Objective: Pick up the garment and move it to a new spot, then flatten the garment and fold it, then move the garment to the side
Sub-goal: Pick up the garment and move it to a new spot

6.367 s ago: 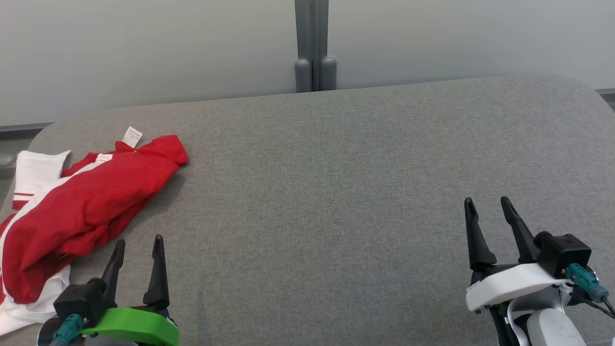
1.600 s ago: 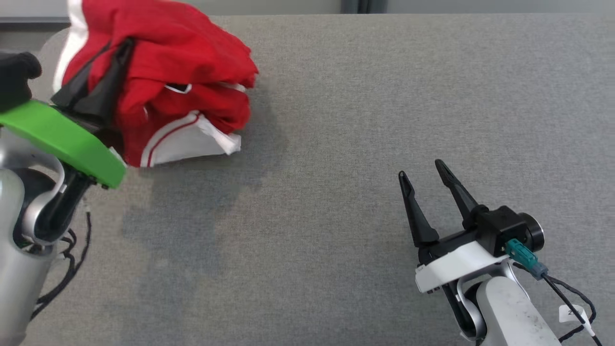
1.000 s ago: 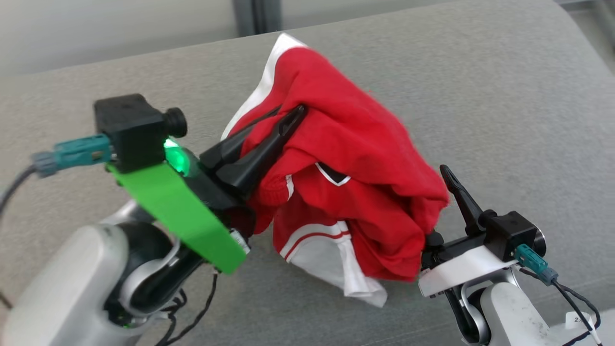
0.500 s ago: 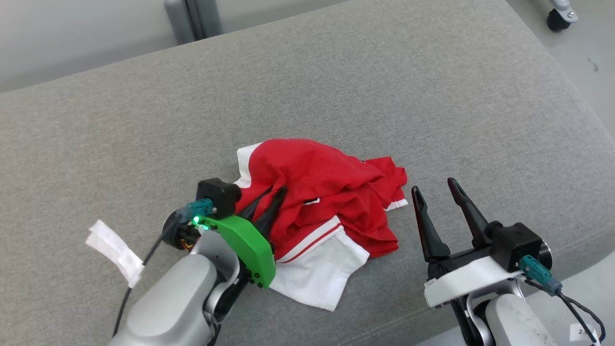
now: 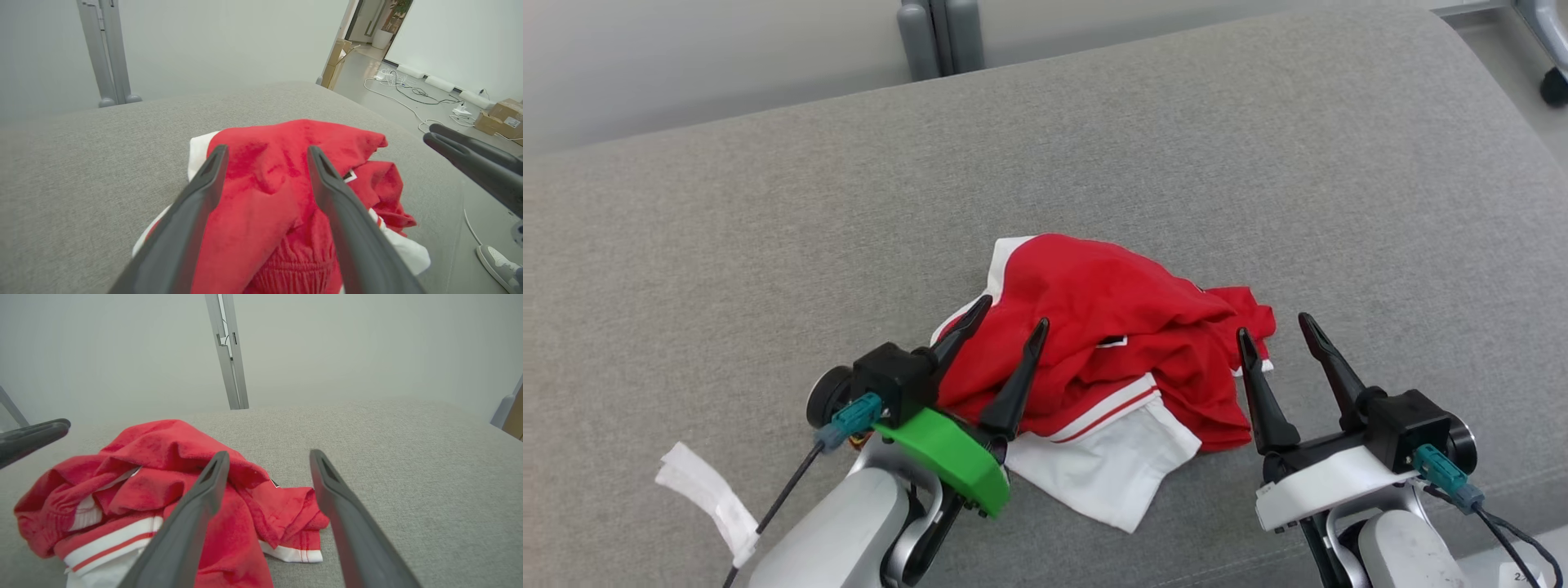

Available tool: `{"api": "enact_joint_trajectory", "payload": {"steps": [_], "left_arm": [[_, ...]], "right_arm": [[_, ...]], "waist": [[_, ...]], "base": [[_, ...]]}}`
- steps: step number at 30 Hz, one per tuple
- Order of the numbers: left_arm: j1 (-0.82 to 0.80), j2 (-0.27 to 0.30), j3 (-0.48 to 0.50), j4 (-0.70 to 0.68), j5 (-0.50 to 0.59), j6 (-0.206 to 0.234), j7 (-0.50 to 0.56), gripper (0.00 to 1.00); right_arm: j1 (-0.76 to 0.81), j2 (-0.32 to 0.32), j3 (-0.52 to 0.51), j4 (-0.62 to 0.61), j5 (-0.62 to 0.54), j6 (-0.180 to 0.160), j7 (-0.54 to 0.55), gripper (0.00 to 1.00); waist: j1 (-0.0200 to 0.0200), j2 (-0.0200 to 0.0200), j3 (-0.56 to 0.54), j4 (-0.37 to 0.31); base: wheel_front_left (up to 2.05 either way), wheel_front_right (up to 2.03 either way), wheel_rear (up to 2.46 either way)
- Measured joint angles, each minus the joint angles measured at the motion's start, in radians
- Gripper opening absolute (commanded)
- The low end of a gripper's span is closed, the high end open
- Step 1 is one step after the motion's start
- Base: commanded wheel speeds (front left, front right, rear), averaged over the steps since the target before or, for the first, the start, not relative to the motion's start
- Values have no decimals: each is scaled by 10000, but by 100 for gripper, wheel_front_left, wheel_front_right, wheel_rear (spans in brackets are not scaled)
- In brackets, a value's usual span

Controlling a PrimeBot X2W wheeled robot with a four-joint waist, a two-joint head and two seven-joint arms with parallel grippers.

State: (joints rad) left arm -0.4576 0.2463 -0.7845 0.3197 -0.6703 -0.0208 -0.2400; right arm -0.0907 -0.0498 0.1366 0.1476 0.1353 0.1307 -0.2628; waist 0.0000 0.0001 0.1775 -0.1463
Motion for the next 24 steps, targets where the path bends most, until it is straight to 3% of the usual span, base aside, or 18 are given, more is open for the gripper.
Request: {"api": "enact_joint_trajectory", "payload": {"steps": [6,18,19,21,22,23,24], "left_arm": [[774,673,-25,-1290,-13,337,364,100],[778,1162,-550,-1110,94,267,1409,100],[766,1187,-541,-1081,134,311,1419,96],[757,1237,-500,-1045,132,359,1419,39],[739,1254,-458,-1022,134,407,1404,17],[709,1262,-439,-999,138,435,1402,0],[656,1290,-447,-965,165,433,1402,0]], "right_arm": [[0,2,29,-17,-107,0,0,100],[-168,8,213,4,-142,0,0,100],[-167,0,203,4,-140,0,0,100],[-168,2,198,2,-134,0,0,100],[-168,2,199,0,-123,0,0,100],[-168,4,198,-2,-123,0,0,100],[-171,2,198,-4,-107,0,0,100]], "waist": [[0,0,-117,472],[0,0,257,457],[0,0,288,431],[0,0,340,395],[0,0,365,379],[0,0,383,369],[0,0,404,357]], "base": [[0,0,0],[0,0,0],[0,0,0],[0,0,0],[0,0,0],[0,0,0],[0,0,0]]}}
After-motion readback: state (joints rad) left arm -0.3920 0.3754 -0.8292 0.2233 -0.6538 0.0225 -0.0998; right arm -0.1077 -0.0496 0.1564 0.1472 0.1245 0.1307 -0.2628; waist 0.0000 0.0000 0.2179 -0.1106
